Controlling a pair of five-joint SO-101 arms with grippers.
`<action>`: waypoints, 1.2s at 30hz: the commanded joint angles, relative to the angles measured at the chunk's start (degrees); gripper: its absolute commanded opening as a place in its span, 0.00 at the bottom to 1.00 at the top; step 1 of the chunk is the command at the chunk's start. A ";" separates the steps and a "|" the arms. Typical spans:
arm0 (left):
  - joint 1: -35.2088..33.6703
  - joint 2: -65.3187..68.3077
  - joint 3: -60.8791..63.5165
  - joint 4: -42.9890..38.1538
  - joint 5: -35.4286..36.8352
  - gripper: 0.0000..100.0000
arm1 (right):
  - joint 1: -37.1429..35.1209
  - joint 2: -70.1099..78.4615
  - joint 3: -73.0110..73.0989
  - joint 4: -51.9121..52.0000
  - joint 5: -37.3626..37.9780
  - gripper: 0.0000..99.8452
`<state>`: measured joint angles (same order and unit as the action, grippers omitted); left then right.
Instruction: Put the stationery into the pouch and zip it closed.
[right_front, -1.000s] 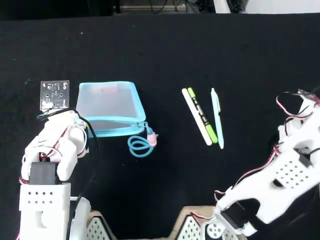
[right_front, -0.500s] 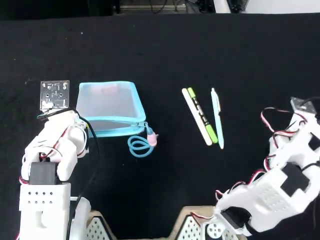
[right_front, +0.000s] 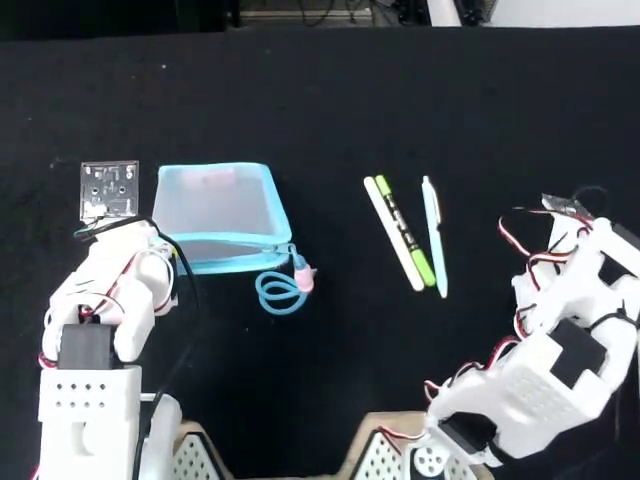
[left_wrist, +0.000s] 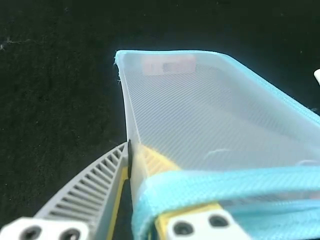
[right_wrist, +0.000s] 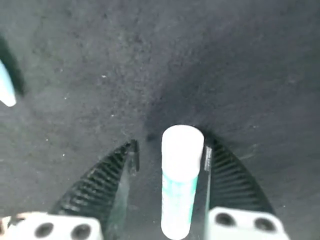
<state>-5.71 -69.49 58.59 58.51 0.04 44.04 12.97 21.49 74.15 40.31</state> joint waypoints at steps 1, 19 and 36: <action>0.40 -0.70 -0.57 -0.70 0.70 0.03 | 0.70 -3.03 -4.26 3.25 4.75 0.19; 0.31 -0.70 -0.57 -0.70 0.70 0.03 | 1.05 -2.95 -2.42 -3.52 7.47 0.03; 0.31 -0.70 -0.57 -0.79 0.70 0.03 | -9.41 -42.07 -2.42 18.20 0.09 0.01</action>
<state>-5.71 -69.49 58.59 58.51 0.04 40.09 -18.24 21.49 89.63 44.18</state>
